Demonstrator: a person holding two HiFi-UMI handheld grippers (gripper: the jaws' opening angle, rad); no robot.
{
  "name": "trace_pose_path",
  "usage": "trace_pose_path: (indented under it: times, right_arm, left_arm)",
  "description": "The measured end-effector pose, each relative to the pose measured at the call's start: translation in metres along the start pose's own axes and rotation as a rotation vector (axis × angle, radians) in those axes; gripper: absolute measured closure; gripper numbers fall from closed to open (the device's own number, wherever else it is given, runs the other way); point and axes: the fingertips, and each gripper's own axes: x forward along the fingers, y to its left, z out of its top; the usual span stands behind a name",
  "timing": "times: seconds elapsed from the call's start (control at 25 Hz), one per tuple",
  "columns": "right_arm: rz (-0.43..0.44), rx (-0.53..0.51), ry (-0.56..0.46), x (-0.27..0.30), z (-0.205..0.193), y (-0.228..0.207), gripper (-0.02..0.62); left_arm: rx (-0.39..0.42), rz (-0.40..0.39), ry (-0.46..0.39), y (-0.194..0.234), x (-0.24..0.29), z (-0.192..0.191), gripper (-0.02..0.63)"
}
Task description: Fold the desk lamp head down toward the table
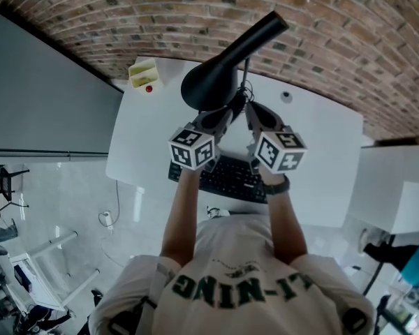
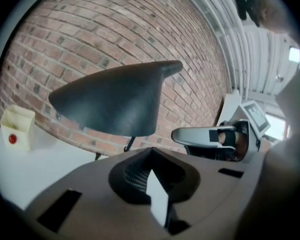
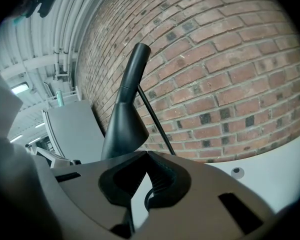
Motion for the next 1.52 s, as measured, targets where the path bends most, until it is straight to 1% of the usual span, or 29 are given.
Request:
trace_pose_path:
  times: [0.04, 0.08, 0.2, 0.36, 0.48, 0.6, 0.72, 0.84, 1.04, 1.16, 1.28, 1.4, 1.52]
  right_arm:
    - [-0.004, 0.001, 0.003, -0.001, -0.001, -0.002, 0.591]
    - [-0.007, 0.003, 0.004, -0.001, 0.000, -0.004, 0.591]
    - [-0.008, 0.015, -0.013, -0.003, 0.003, -0.008, 0.591]
    - [-0.012, 0.008, -0.023, -0.006, 0.007, -0.008, 0.591]
    - [-0.008, 0.003, -0.035, -0.009, 0.009, -0.002, 0.591]
    - [0.002, -0.021, -0.058, -0.016, 0.017, 0.012, 0.591]
    - [0.016, -0.050, -0.083, -0.026, 0.021, 0.029, 0.591]
    - [0.022, -0.104, -0.095, -0.038, 0.023, 0.048, 0.591]
    - [0.036, -0.179, -0.139, -0.059, 0.028, 0.082, 0.591]
    - [0.024, -0.229, -0.172, -0.071, 0.028, 0.097, 0.591]
    - [-0.008, -0.273, -0.205, -0.082, 0.027, 0.107, 0.591]
    - [-0.024, -0.299, -0.236, -0.096, 0.025, 0.119, 0.591]
    - [-0.028, -0.324, -0.271, -0.109, 0.026, 0.132, 0.591]
  left_arm:
    - [-0.018, -0.009, -0.006, -0.001, 0.002, -0.002, 0.607]
    - [-0.018, -0.010, -0.001, 0.000, 0.003, -0.004, 0.607]
    - [0.009, 0.002, 0.021, 0.000, 0.005, -0.007, 0.607]
    - [0.029, 0.013, 0.016, -0.003, -0.005, -0.002, 0.607]
    - [0.053, 0.036, 0.008, -0.005, -0.020, 0.003, 0.607]
    - [0.100, 0.076, -0.004, -0.010, -0.039, 0.012, 0.607]
    - [0.144, 0.116, -0.047, -0.017, -0.064, 0.027, 0.606]
    - [0.182, 0.158, -0.101, -0.025, -0.091, 0.044, 0.606]
    - [0.214, 0.220, -0.185, -0.038, -0.137, 0.067, 0.606]
    - [0.227, 0.283, -0.243, -0.043, -0.163, 0.077, 0.607]
    - [0.239, 0.353, -0.297, -0.047, -0.185, 0.084, 0.607]
    - [0.268, 0.403, -0.316, -0.052, -0.205, 0.085, 0.606]
    - [0.273, 0.422, -0.331, -0.057, -0.223, 0.082, 0.606]
